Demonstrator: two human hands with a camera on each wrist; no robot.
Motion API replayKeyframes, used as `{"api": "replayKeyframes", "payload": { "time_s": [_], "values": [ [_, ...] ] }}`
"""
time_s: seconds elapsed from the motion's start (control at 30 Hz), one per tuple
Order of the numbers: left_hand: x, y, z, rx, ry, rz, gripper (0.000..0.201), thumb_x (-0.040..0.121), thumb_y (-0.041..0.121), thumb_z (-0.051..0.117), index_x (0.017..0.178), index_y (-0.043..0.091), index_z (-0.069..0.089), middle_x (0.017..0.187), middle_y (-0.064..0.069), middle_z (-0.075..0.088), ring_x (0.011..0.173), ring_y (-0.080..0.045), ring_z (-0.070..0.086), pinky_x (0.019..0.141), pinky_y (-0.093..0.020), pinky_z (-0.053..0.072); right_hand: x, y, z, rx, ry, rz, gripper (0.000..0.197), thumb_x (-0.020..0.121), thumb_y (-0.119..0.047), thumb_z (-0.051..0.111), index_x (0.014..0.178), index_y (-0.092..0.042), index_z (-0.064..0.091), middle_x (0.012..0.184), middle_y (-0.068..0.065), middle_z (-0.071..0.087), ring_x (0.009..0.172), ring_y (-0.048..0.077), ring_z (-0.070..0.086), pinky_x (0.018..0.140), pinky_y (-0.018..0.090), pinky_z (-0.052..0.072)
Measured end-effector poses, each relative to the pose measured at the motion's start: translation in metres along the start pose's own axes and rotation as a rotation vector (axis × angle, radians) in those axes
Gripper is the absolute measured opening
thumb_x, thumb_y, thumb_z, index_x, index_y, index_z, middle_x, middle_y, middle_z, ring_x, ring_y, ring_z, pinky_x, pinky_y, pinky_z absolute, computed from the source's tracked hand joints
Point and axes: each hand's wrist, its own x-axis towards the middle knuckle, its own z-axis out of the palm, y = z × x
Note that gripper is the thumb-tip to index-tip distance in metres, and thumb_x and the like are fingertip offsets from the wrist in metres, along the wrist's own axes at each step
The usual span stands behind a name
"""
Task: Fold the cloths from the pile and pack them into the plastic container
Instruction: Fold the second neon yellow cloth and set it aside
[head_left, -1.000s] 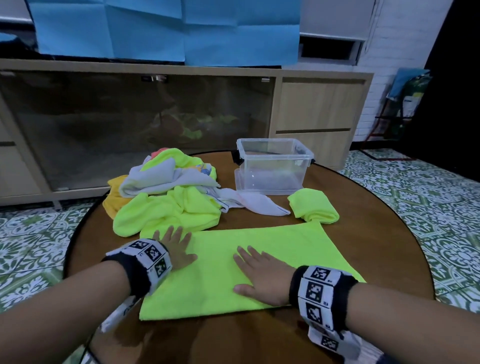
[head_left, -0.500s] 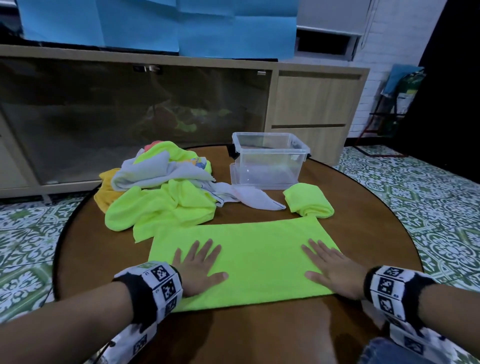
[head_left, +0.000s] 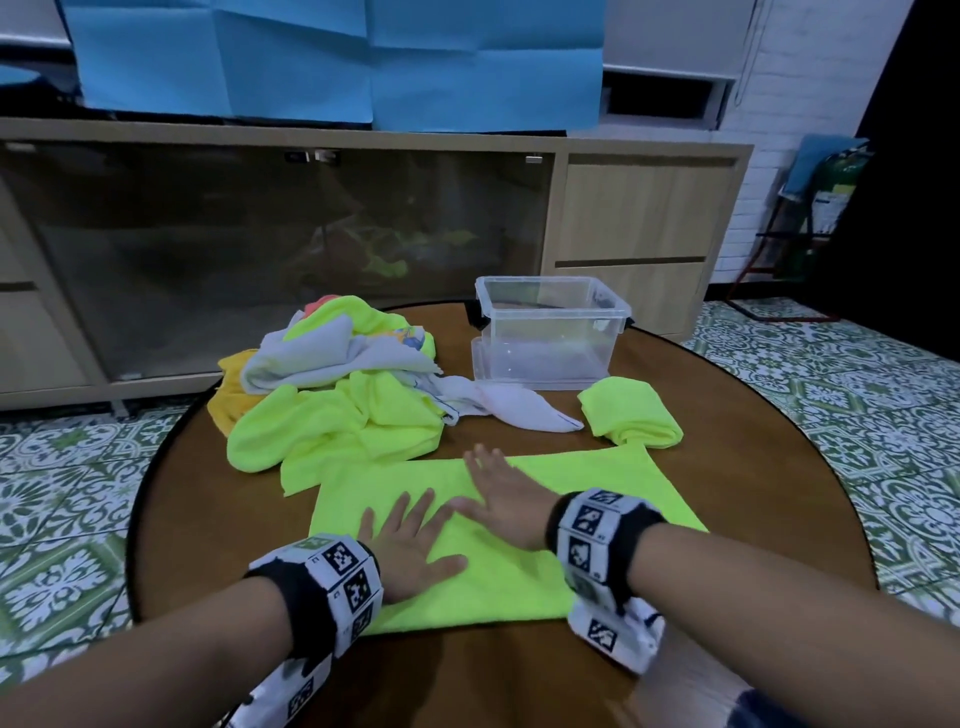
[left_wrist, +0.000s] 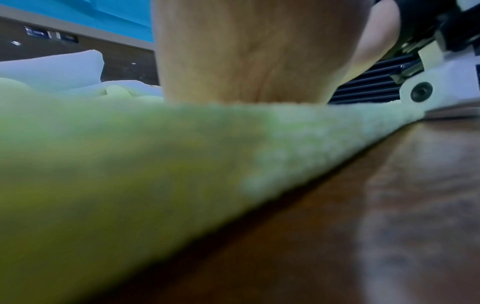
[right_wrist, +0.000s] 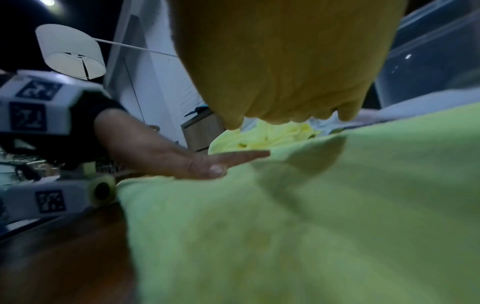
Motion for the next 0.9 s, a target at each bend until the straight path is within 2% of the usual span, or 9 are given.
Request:
{"api": "replayKeyframes", "payload": {
  "time_s": [0.1, 0.17, 0.23, 0.27, 0.63, 0.7, 0.77, 0.83, 0.9],
  "values": [
    [0.002, 0.0, 0.0, 0.023, -0.006, -0.003, 0.153, 0.008, 0.091, -0.029, 0.148, 0.029, -0.016, 0.153, 0.004, -0.028, 0.143, -0.02, -0.022, 0.113, -0.054, -0.009, 0.013, -0.001, 0.011, -0.066, -0.132, 0.013, 0.07, 0.099, -0.052, 0.015, 0.15, -0.012, -0.011, 0.156, 0.009, -0.019, 0.145, 0.025, -0.012, 0.118, 0.04, 0.001],
    [0.002, -0.001, 0.0, 0.02, -0.014, -0.005, 0.124, 0.043, 0.095, -0.017, 0.147, 0.029, -0.018, 0.153, 0.004, -0.029, 0.143, -0.02, -0.023, 0.113, -0.054, -0.009, 0.015, 0.017, 0.006, -0.121, -0.174, 0.068, 0.068, 0.099, -0.051, 0.015, 0.15, -0.015, -0.011, 0.156, 0.008, -0.019, 0.145, 0.026, -0.012, 0.117, 0.04, 0.0],
    [0.001, -0.002, 0.0, 0.03, -0.012, -0.012, 0.084, 0.084, 0.075, 0.009, 0.147, 0.028, -0.018, 0.153, 0.004, -0.029, 0.142, -0.02, -0.023, 0.113, -0.053, -0.009, 0.012, 0.04, 0.0, -0.156, -0.185, 0.12, 0.067, 0.099, -0.051, 0.016, 0.149, -0.017, -0.013, 0.156, 0.007, -0.02, 0.145, 0.026, -0.012, 0.117, 0.041, 0.001],
    [0.001, -0.003, 0.0, 0.033, -0.015, -0.011, 0.077, 0.09, 0.068, 0.015, 0.147, 0.028, -0.019, 0.153, 0.004, -0.03, 0.142, -0.02, -0.024, 0.113, -0.053, -0.009, 0.01, 0.052, -0.002, -0.159, -0.183, 0.149, 0.067, 0.099, -0.051, 0.016, 0.149, -0.017, -0.013, 0.156, 0.006, -0.02, 0.145, 0.026, -0.012, 0.117, 0.041, 0.001],
    [0.004, -0.004, 0.001, 0.05, -0.032, 0.011, 0.079, 0.088, 0.069, 0.013, 0.147, 0.029, -0.02, 0.152, 0.005, -0.031, 0.142, -0.02, -0.025, 0.113, -0.053, -0.011, -0.043, 0.167, -0.018, -0.2, -0.071, 0.565, 0.07, 0.099, -0.051, 0.016, 0.15, -0.01, -0.006, 0.158, 0.007, -0.011, 0.146, 0.025, -0.003, 0.117, 0.041, 0.011],
    [0.005, -0.004, 0.001, 0.056, -0.033, 0.002, 0.085, 0.081, 0.075, 0.008, 0.147, 0.029, -0.02, 0.152, 0.005, -0.031, 0.142, -0.02, -0.025, 0.113, -0.052, -0.01, -0.048, 0.148, -0.029, -0.193, 0.021, 0.482, 0.068, 0.1, -0.048, 0.016, 0.15, -0.006, -0.004, 0.158, 0.009, -0.008, 0.146, 0.025, -0.002, 0.118, 0.039, 0.011],
    [0.003, -0.003, 0.001, 0.071, -0.031, -0.007, 0.079, 0.088, 0.069, 0.013, 0.147, 0.028, -0.02, 0.152, 0.004, -0.031, 0.142, -0.02, -0.024, 0.113, -0.052, -0.01, -0.054, 0.109, -0.031, -0.112, 0.033, 0.296, 0.067, 0.101, -0.045, 0.019, 0.15, -0.005, -0.005, 0.158, 0.009, -0.01, 0.146, 0.023, -0.005, 0.118, 0.036, 0.008],
    [0.002, -0.002, 0.001, 0.077, -0.02, -0.013, 0.076, 0.092, 0.065, 0.017, 0.147, 0.027, -0.02, 0.152, 0.004, -0.03, 0.143, -0.02, -0.023, 0.114, -0.052, -0.009, -0.064, 0.068, -0.015, -0.075, -0.038, 0.092, 0.07, 0.1, -0.047, 0.022, 0.15, -0.007, -0.007, 0.157, 0.007, -0.014, 0.146, 0.02, -0.009, 0.118, 0.032, 0.003],
    [0.0, -0.001, 0.0, 0.071, -0.013, -0.019, 0.077, 0.092, 0.065, 0.017, 0.147, 0.026, -0.019, 0.152, 0.004, -0.03, 0.143, -0.02, -0.023, 0.114, -0.052, -0.008, -0.075, 0.045, 0.01, -0.147, -0.145, -0.059, 0.083, 0.088, -0.062, 0.012, 0.15, -0.01, -0.009, 0.157, 0.006, -0.016, 0.146, 0.018, -0.011, 0.118, 0.031, 0.0]
  ]
}}
